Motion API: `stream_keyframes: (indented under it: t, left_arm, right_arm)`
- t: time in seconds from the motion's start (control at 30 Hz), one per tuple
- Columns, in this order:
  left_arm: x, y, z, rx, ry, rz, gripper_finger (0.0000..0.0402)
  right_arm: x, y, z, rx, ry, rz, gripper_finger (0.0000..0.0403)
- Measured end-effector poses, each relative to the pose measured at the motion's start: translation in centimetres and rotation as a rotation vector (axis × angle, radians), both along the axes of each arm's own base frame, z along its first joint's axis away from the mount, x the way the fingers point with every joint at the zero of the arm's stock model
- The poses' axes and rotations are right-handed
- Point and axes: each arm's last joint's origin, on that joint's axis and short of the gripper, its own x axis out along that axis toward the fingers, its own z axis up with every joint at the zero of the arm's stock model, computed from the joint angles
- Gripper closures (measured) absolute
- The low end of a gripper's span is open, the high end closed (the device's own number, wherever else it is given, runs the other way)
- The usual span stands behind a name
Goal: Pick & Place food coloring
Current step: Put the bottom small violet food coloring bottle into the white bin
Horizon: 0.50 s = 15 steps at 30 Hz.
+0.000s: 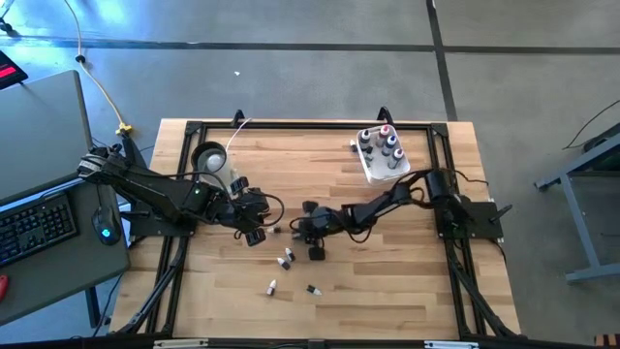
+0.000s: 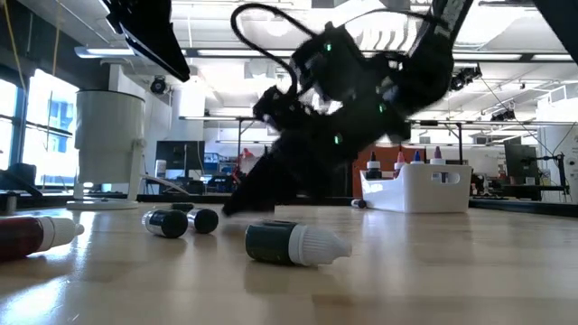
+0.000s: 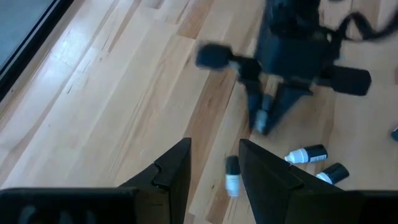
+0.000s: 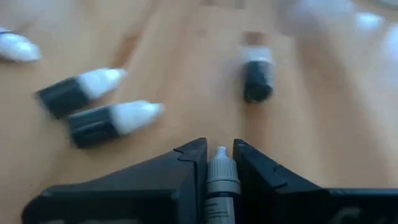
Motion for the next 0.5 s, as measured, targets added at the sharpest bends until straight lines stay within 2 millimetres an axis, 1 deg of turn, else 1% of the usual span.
stream_keyframes:
  t: [0.07,0.13,0.23,0.3,0.37,0.4,0.5]
  left_arm:
    - [0.0,0.0,0.0,0.0,0.0,0.0,0.0271]
    - [0.0,0.0,0.0,0.0,0.001,0.0,0.0271]
    - [0.0,0.0,0.0,-0.001,0.0,0.0,0.0271]
    - [0.0,0.0,0.0,-0.001,0.001,0.0,0.0271]
    - [0.0,0.0,0.0,-0.001,0.0,0.0,0.0271]
    - [0.0,0.0,0.0,-0.001,0.0,0.0,0.0271]
    - [0.0,0.0,0.0,-0.003,0.001,-0.001,0.0271]
  right_arm:
    - [-0.2,-0.6,2.3,-0.075,-0.015,-0.06,0.033]
    - [-0.8,-1.2,5.3,-0.161,-0.026,-0.138,0.0325]
    - [-2.6,-2.4,8.7,-0.314,0.049,-0.276,0.0336]
    - [-4.4,-3.4,11.1,-0.411,0.108,-0.366,0.0345]
    - [-6.4,-4.7,13.9,-0.476,0.149,-0.476,0.0345]
    - [-7.6,-5.5,14.9,-0.494,0.187,-0.526,0.0345]
    - [-11.5,-8.1,16.7,-0.45,0.323,-0.66,0.0338]
